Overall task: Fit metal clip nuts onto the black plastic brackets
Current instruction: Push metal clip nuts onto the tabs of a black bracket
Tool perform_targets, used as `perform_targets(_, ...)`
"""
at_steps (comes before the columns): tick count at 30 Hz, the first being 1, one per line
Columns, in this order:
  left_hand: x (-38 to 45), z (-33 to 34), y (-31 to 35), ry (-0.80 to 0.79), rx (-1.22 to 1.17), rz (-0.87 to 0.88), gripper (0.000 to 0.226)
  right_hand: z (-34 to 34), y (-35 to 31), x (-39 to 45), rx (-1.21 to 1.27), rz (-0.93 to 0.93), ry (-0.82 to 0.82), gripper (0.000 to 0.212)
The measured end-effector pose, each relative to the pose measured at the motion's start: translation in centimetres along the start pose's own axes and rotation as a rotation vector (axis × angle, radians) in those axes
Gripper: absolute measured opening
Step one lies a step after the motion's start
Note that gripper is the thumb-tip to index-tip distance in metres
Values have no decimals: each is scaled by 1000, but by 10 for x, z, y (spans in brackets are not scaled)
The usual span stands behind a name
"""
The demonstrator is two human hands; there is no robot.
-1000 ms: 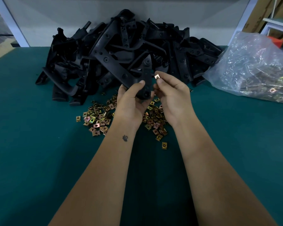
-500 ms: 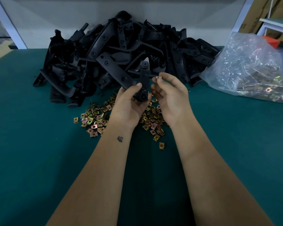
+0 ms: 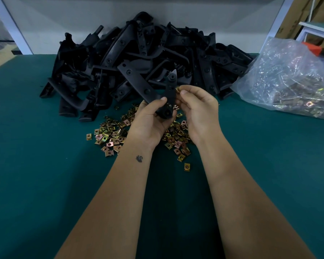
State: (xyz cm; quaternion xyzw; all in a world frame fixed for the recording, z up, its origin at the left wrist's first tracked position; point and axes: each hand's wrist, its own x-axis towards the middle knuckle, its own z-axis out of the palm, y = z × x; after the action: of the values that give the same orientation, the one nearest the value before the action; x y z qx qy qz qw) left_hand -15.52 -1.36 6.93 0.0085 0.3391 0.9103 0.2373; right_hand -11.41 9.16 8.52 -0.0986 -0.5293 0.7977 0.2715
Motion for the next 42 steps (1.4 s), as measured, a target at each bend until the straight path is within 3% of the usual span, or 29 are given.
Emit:
perform_targets(10,-1,1,0,18,81,26,10,-3,-1,3,-10,-11,-28,32)
perform_targets(29,-5,-1,8,-22,316,82,22,-11,-8,4,-84,53,-122,47)
perform_targets(37,-9,7,4,-86,255,136,40,-7,-7,0,271,126,-166,41)
perform_targets(42,-11,6,5,-111,290,160,42,-5,-7,-1,255,90,-123,42)
